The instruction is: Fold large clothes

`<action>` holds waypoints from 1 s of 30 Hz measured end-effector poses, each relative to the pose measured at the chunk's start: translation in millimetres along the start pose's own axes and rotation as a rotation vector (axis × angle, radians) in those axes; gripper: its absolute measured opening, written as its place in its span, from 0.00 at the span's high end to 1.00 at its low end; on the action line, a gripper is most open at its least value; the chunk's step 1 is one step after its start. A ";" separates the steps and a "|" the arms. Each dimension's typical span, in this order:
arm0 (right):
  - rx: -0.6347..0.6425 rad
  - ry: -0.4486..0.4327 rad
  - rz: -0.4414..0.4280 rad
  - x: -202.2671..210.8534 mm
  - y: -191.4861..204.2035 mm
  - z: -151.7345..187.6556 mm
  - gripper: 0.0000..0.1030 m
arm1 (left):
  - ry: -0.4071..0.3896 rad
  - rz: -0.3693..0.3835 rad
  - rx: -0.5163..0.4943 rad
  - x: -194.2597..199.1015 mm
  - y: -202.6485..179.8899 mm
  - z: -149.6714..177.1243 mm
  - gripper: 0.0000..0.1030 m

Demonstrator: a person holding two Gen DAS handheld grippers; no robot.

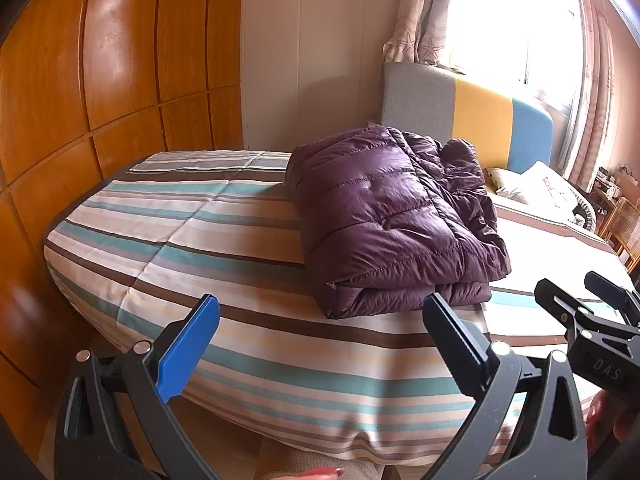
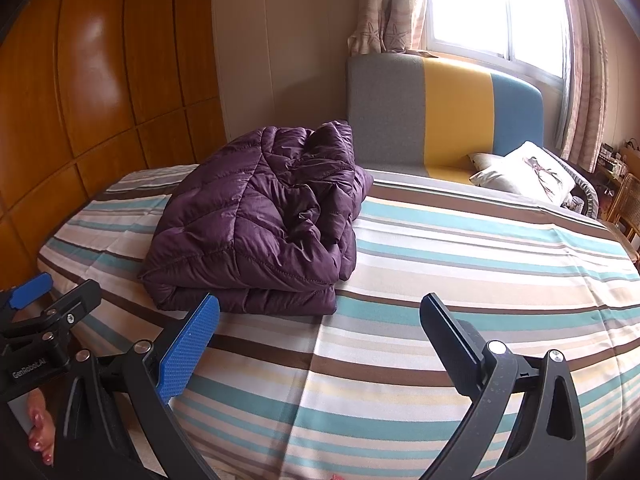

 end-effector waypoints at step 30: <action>-0.006 0.027 -0.011 -7.0 -0.4 4.6 0.03 | 0.020 0.015 0.011 -4.7 0.1 3.4 0.02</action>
Point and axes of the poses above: each gripper's, at about its wrist camera, not at the fingertips, and x roughly against the way its jaws point, y to its left, z to its underside, the point moved 6 cm from there along -x, roughly the way its jaws point, and after that the axes turned 13 degrees about -x, right-handed, at the moved point
